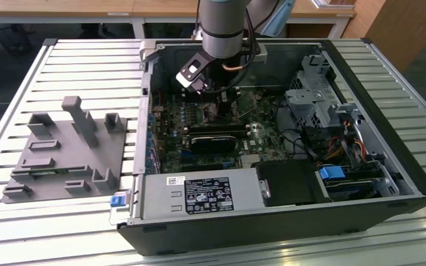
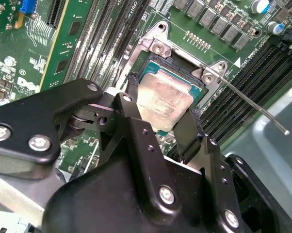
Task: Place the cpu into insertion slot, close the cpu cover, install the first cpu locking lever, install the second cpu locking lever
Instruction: 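Place the cpu into insertion slot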
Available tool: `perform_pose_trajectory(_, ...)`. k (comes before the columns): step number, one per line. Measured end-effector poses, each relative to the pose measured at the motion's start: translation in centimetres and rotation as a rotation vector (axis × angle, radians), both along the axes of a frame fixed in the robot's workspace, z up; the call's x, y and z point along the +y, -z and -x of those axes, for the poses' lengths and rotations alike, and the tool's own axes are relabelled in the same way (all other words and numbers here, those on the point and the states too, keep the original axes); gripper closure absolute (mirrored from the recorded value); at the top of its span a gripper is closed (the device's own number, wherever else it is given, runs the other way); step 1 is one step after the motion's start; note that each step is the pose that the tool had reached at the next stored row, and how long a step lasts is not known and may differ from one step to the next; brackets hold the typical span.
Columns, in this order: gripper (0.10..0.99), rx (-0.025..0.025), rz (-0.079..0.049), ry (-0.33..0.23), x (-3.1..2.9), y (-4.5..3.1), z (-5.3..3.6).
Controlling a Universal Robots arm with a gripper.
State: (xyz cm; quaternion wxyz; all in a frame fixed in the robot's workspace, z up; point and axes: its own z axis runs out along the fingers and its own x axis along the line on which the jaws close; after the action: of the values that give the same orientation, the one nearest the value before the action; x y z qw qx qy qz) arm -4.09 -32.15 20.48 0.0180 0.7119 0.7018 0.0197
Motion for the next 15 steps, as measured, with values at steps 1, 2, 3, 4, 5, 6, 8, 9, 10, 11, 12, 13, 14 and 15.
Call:
perform_pose_trajectory(1, 0.545, 0.0007, 0.0, 0.0, 0.01, 0.08, 0.0)
perform_pose_trajectory(2, 0.545, 0.0014, 0.0, 0.001, 0.01, 0.14, 0.0)
perform_pose_trajectory(3, 0.545, 0.0021, 0.0, 0.001, 0.01, 0.2, -0.02)
perform_pose_trajectory(4, 0.545, 0.0029, 0.0, 0.002, 0.01, 0.25, -0.06)
perform_pose_trajectory(5, 0.545, 0.0037, 0.0, 0.003, 0.01, 0.31, -0.09)
perform_pose_trajectory(6, 0.545, 0.0045, 0.0, 0.004, 0.01, 0.35, -0.13)
perform_pose_trajectory(8, 0.545, 0.0061, -0.001, 0.004, 0.01, 0.44, -0.21)
perform_pose_trajectory(9, 0.545, 0.007, -0.001, 0.005, 0.01, 0.49, -0.22)
perform_pose_trajectory(10, 0.545, 0.0079, -0.001, 0.005, 0.01, 0.54, -0.24)
perform_pose_trajectory(11, 0.545, 0.0087, -0.001, 0.005, 0.01, 0.59, -0.24)
perform_pose_trajectory(12, 0.545, 0.0094, -0.001, 0.005, 0.02, 0.64, -0.25)
perform_pose_trajectory(13, 0.545, 0.01, 0.0, 0.006, 0.03, 0.68, -0.25)
perform_pose_trajectory(14, 0.545, 0.0105, 0.0, 0.007, 0.05, 0.71, -0.26)
perform_pose_trajectory(15, 0.545, 0.011, 0.0, 0.008, 0.07, 0.74, -0.27)
